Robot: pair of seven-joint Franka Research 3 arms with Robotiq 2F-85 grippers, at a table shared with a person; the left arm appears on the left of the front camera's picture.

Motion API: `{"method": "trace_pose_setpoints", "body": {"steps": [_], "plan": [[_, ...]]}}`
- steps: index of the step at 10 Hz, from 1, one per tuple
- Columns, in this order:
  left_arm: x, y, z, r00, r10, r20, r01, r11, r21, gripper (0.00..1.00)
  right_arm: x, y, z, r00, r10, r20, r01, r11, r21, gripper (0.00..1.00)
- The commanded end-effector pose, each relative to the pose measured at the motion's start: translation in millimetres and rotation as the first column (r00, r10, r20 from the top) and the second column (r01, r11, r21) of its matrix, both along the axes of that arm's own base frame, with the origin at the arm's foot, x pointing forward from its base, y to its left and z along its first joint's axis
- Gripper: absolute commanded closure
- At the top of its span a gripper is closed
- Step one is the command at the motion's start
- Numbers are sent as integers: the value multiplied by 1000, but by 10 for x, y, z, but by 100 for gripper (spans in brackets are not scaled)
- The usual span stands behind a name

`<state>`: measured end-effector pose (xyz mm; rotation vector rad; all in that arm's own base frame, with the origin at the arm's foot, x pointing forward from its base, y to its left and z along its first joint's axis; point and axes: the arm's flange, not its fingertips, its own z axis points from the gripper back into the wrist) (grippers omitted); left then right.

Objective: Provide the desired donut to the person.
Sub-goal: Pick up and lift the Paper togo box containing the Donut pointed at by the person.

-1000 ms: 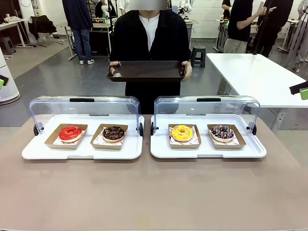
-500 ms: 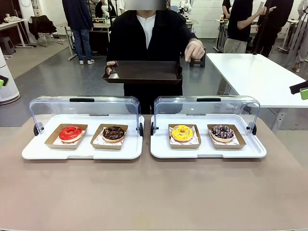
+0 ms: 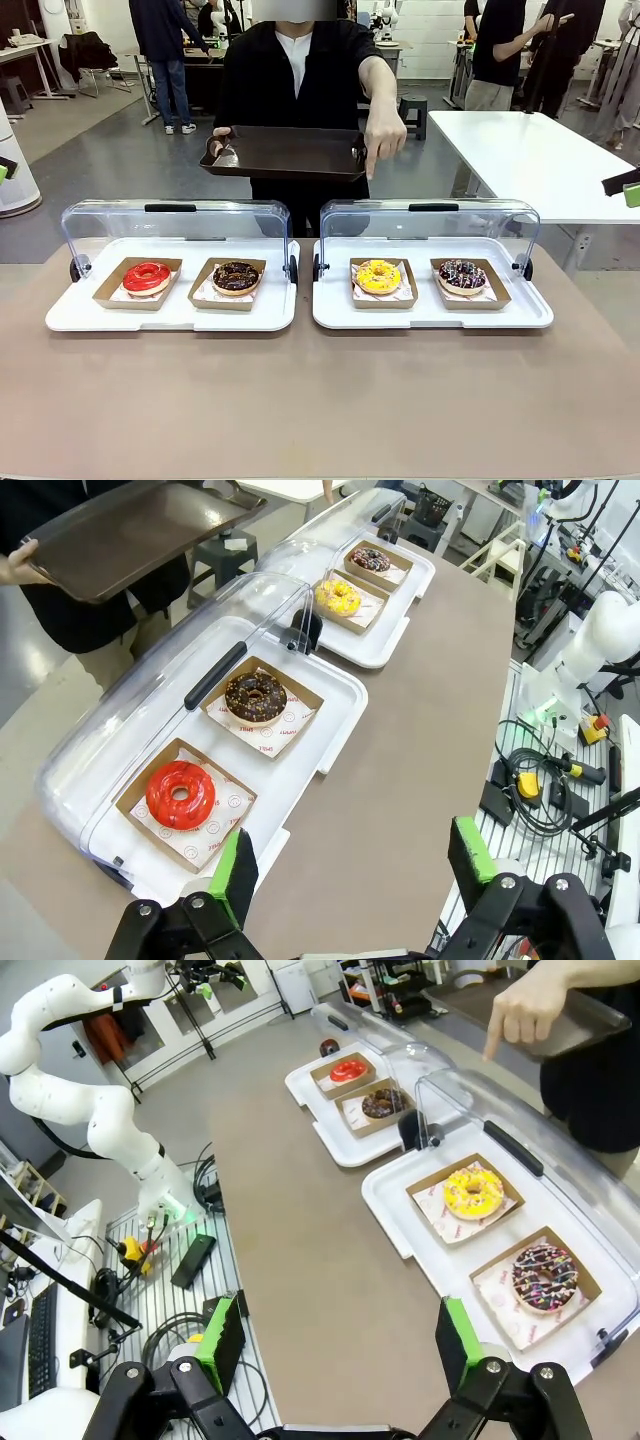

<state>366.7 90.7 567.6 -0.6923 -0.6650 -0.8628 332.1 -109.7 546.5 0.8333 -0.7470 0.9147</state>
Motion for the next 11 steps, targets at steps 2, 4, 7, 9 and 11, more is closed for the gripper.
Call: {"method": "trace_pose_setpoints", "body": {"steps": [2, 4, 7, 9, 11], "plan": [[16, 1, 5, 1000, -4, 10, 4, 1000, -12, 0, 6, 5, -3, 1000, 2, -1, -2, 1000, 3, 0], [16, 1, 5, 1000, -4, 10, 4, 1000, -12, 0, 6, 5, -3, 1000, 2, -1, -2, 1000, 3, 0], [16, 1, 5, 1000, -4, 10, 4, 1000, -12, 0, 6, 5, -3, 1000, 2, -1, -2, 1000, 3, 0], [16, 1, 5, 1000, -4, 10, 4, 1000, -12, 0, 6, 5, -3, 1000, 2, -1, -2, 1000, 3, 0], [16, 1, 5, 1000, -4, 10, 4, 1000, -12, 0, 6, 5, -3, 1000, 2, -1, -2, 1000, 3, 0]]}}
